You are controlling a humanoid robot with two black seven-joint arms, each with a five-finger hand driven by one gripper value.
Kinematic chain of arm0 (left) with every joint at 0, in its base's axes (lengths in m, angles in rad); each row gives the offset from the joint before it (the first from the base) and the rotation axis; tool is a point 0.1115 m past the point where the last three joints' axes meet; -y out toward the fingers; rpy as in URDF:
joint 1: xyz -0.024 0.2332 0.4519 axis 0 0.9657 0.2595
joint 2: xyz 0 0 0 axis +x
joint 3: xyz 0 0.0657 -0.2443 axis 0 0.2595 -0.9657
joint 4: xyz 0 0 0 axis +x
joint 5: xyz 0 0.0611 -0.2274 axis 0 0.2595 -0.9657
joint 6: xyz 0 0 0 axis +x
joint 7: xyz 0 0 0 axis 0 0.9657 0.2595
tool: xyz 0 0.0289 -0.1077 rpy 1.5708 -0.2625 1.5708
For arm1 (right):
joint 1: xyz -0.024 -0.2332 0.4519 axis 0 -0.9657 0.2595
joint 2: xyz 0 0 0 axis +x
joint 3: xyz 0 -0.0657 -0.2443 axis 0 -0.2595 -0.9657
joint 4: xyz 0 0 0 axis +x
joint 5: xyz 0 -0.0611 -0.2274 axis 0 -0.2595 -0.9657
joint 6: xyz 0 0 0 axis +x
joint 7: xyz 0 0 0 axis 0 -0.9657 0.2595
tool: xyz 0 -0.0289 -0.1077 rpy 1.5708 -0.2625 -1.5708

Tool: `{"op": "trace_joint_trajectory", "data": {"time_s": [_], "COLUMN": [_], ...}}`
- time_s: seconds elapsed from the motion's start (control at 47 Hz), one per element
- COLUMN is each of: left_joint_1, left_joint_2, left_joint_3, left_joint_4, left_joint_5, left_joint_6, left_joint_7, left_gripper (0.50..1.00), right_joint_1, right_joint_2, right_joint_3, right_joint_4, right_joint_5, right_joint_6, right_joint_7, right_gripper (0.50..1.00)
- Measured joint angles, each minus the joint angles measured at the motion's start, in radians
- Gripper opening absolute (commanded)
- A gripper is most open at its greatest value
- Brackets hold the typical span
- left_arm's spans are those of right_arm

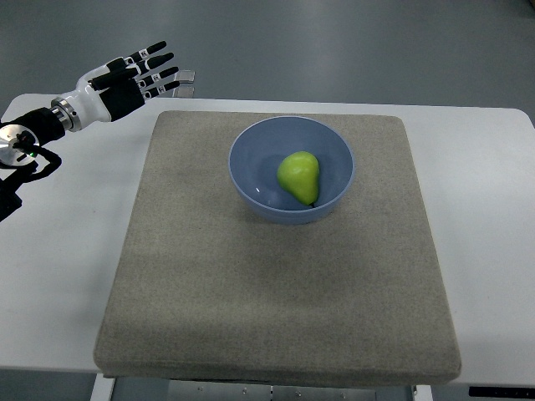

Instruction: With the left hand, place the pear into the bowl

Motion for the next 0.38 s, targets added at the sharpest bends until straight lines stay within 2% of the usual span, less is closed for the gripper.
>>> {"op": "trace_joint_trajectory", "data": {"time_s": [0.383], "left_joint_1": [0.005], "left_joint_2": [-0.001], "left_joint_3": [0.000], "left_joint_4": [0.007], "left_joint_5": [0.003], "left_joint_6": [0.000], "left_joint_7": [0.000], "left_gripper": [0.996], "right_joint_1": [0.015], "right_joint_2": [0.000], "right_joint_3": [0.002], "right_joint_4": [0.013], "right_joint_5": [0.001], "right_joint_6": [0.004], "right_joint_7": [0.002], "right_gripper": [0.926]}}
